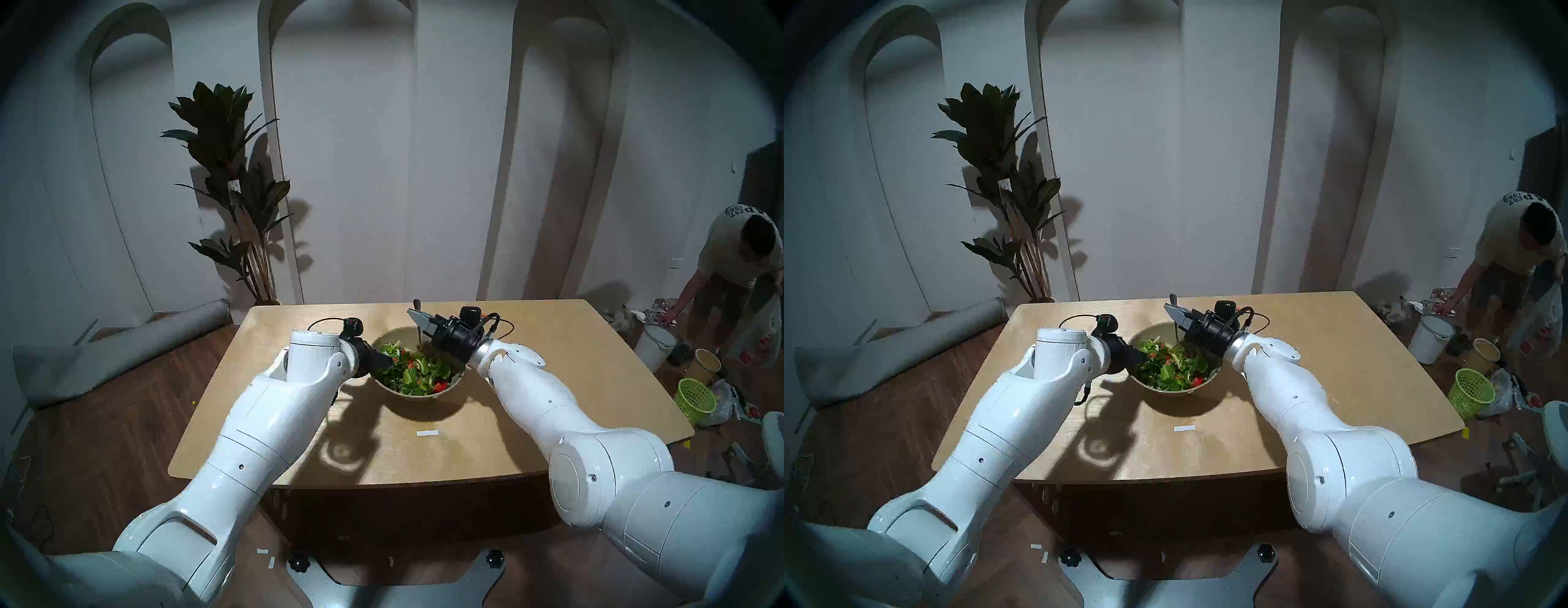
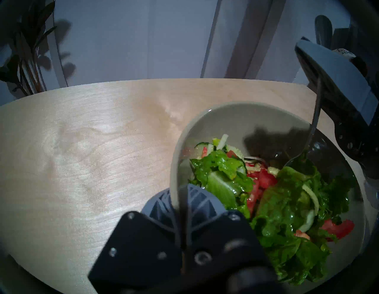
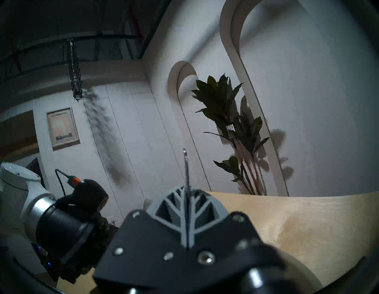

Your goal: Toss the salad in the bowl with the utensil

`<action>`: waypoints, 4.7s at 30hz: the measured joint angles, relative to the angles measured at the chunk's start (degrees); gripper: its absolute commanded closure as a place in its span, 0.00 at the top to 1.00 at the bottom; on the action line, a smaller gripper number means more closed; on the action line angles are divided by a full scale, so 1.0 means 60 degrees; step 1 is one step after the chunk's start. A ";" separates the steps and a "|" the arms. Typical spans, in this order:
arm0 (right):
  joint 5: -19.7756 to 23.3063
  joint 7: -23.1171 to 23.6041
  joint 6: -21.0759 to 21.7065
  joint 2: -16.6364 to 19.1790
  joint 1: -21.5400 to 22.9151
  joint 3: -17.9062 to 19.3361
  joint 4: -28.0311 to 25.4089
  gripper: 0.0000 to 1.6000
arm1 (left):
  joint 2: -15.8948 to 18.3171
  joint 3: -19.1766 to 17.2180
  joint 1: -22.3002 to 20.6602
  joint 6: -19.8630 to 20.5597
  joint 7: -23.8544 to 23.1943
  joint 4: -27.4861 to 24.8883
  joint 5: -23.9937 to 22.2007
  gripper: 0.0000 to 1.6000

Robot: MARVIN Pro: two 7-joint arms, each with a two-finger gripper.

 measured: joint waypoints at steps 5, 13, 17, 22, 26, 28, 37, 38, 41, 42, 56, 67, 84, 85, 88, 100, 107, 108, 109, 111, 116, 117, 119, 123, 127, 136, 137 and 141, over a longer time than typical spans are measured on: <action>0.0204 0.0287 0.0228 -0.0015 -0.0301 0.0201 -0.0581 0.00 | 0.0000 0.0000 0.0000 0.0000 -0.0001 0.0000 0.0001 0.00; 0.0389 0.0658 0.0218 0.0269 -0.0450 0.0518 -0.1476 0.00 | -0.0001 0.0000 0.0000 0.0000 -0.0003 0.0001 0.0005 0.00; 0.0503 0.0965 0.0232 0.0381 -0.0451 0.0619 -0.1946 0.00 | -0.0001 0.0000 -0.0001 0.0000 -0.0003 0.0002 0.0006 0.00; 0.0634 0.1402 0.0544 0.0280 -0.0621 0.0571 -0.2654 0.00 | -0.0001 -0.0001 -0.0001 0.0000 -0.0005 0.0002 0.0007 0.00; 0.0619 0.1511 0.0904 0.0086 -0.0890 0.0291 -0.3185 0.00 | -0.0002 -0.0001 -0.0001 0.0000 -0.0005 0.0002 0.0007 0.00; 0.0573 0.1510 0.1070 -0.0007 -0.1031 0.0131 -0.3430 0.00 | -0.0002 -0.0001 -0.0001 0.0000 -0.0005 0.0002 0.0008 0.00; -0.0194 0.0512 0.1936 -0.0362 -0.1897 -0.0589 -0.4664 0.00 | -0.0003 -0.0002 0.0000 0.0000 -0.0006 0.0002 0.0009 0.00; -0.0266 0.0373 0.1993 -0.0376 -0.1971 -0.0622 -0.4774 0.00 | -0.0003 -0.0002 0.0000 0.0000 -0.0006 0.0002 0.0009 0.00; -0.0519 -0.0074 0.2142 -0.0407 -0.2222 -0.0723 -0.5159 0.00 | -0.0003 -0.0003 0.0001 0.0000 -0.0006 0.0002 0.0009 0.00; -0.0605 -0.0226 0.2190 -0.0411 -0.2307 -0.0753 -0.5296 0.00 | -0.0003 -0.0003 0.0001 0.0000 -0.0006 0.0002 0.0009 0.00; -0.1129 -0.0834 0.2295 -0.0349 -0.3043 -0.0832 -0.6091 0.00 | -0.0004 -0.0004 0.0001 0.0000 -0.0007 0.0001 0.0011 0.00; -0.1106 -0.0756 0.1525 -0.0001 -0.3155 -0.0419 -0.5550 0.00 | -0.0005 -0.0005 0.0001 0.0001 -0.0007 0.0001 0.0012 0.00; -0.1506 -0.0853 -0.0147 -0.0061 -0.2389 -0.0637 -0.3640 0.00 | -0.0010 -0.0007 0.0000 0.0000 -0.0014 -0.0008 0.0012 0.00; -0.1557 -0.0893 -0.0282 -0.0059 -0.2317 -0.0646 -0.3538 0.00 | -0.0010 -0.0007 0.0000 0.0000 -0.0013 -0.0007 0.0012 0.00; -0.1689 -0.0996 -0.0625 -0.0020 -0.2103 -0.0650 -0.3234 0.00 | -0.0010 -0.0009 0.0000 0.0000 -0.0013 -0.0004 0.0012 0.00; -0.2058 -0.1263 -0.1548 0.0272 -0.1354 -0.0489 -0.2092 0.00 | -0.0012 -0.0010 0.0000 0.0000 -0.0012 0.0001 0.0017 0.00; -0.2167 -0.1328 -0.1849 0.0427 -0.1019 -0.0379 -0.1691 0.00 | -0.0012 -0.0010 0.0000 0.0000 -0.0013 0.0002 0.0019 0.00; -0.2182 -0.1336 -0.1902 0.0450 -0.0963 -0.0374 -0.1643 0.00 | -0.0012 -0.0010 0.0000 0.0000 -0.0013 0.0002 0.0019 0.00; -0.2193 -0.1340 -0.1947 0.0469 -0.0913 -0.0367 -0.1604 0.00 | -0.0012 -0.0010 0.0000 0.0000 -0.0013 0.0002 0.0019 0.00; -0.2207 -0.1345 -0.2019 0.0502 -0.0819 -0.0351 -0.1538 0.00 | -0.0012 -0.0010 0.0000 0.0000 -0.0013 0.0002 0.0019 0.00; -0.2201 -0.1333 -0.2156 0.0567 -0.0563 -0.0304 -0.1448 0.00 | -0.0012 -0.0011 0.0001 0.0000 -0.0014 0.0002 0.0020 0.00; -0.2190 -0.1310 -0.2188 0.0575 -0.0494 -0.0295 -0.1418 0.00 | -0.0012 -0.0012 0.0001 0.0000 -0.0014 0.0002 0.0021 0.00; -0.2176 -0.1257 -0.2257 0.0575 -0.0362 -0.0279 -0.1316 0.00 | -0.0012 -0.0012 0.0001 0.0000 -0.0014 0.0002 0.0021 0.00; -0.2166 -0.1195 -0.2402 0.0531 -0.0058 -0.0268 -0.0800 0.00 | -0.0012 -0.0012 0.0001 0.0001 -0.0015 0.0002 0.0021 0.00; -0.2177 -0.1190 -0.2525 0.0453 0.0206 -0.0286 -0.0212 0.00 | -0.0012 -0.0012 0.0001 0.0001 -0.0015 0.0002 0.0022 0.00; -0.2193 -0.1450 -0.2712 0.0150 0.0850 -0.0363 0.1373 0.00 | -0.0012 -0.0012 0.0001 0.0000 -0.0016 0.0003 0.0022 0.00; -0.2190 -0.1518 -0.2705 0.0103 0.0941 -0.0364 0.1590 0.00 | -0.0013 -0.0012 0.0001 0.0000 -0.0016 0.0003 0.0022 0.00; -0.2129 -0.1669 -0.2591 -0.0013 0.1177 -0.0325 0.2095 0.00 | -0.0015 -0.0014 -0.0002 0.0000 -0.0019 0.0001 0.0024 0.00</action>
